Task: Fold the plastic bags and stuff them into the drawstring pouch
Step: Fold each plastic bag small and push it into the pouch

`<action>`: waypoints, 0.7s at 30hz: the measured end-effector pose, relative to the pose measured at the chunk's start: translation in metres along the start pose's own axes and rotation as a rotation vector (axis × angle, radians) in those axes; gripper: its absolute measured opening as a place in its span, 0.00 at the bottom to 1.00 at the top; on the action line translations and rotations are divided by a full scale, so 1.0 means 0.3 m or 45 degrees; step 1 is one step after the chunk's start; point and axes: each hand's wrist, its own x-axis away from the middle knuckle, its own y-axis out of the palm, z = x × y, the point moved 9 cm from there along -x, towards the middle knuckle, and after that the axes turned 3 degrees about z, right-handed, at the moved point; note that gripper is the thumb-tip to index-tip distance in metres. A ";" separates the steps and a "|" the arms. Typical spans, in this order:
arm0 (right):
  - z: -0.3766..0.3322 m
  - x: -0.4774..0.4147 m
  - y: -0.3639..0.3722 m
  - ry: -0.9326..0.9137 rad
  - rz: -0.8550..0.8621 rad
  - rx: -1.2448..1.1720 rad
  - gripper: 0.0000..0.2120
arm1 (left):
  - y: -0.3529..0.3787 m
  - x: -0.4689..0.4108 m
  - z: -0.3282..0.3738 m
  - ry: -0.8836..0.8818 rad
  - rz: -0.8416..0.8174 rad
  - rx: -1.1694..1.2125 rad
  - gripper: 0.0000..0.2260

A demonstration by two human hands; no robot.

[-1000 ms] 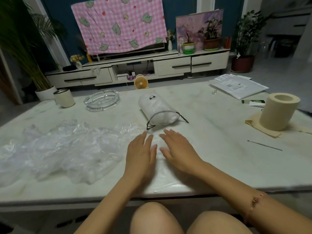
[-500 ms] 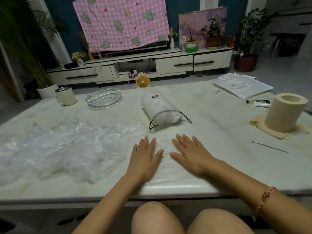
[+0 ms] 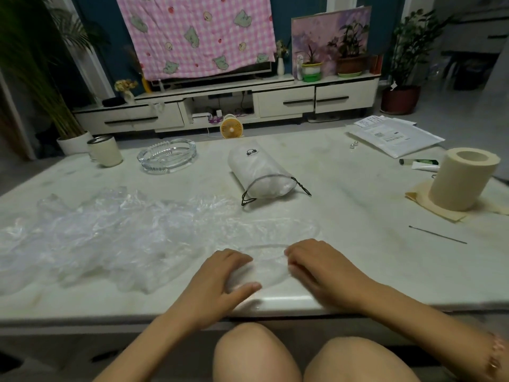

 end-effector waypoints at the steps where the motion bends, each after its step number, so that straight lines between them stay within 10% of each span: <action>1: 0.006 -0.007 -0.023 0.049 0.051 -0.056 0.11 | 0.001 0.003 -0.013 -0.008 -0.005 -0.019 0.34; 8: 0.069 0.019 -0.069 0.248 -0.156 -0.530 0.09 | -0.105 0.009 -0.032 0.048 0.294 0.083 0.08; 12: 0.105 0.048 -0.040 0.205 -0.199 -0.443 0.12 | -0.092 0.008 -0.034 -0.085 0.237 0.259 0.29; 21: 0.274 -0.099 -0.042 0.788 0.137 -0.401 0.20 | -0.093 0.002 -0.115 -0.797 0.607 0.277 0.23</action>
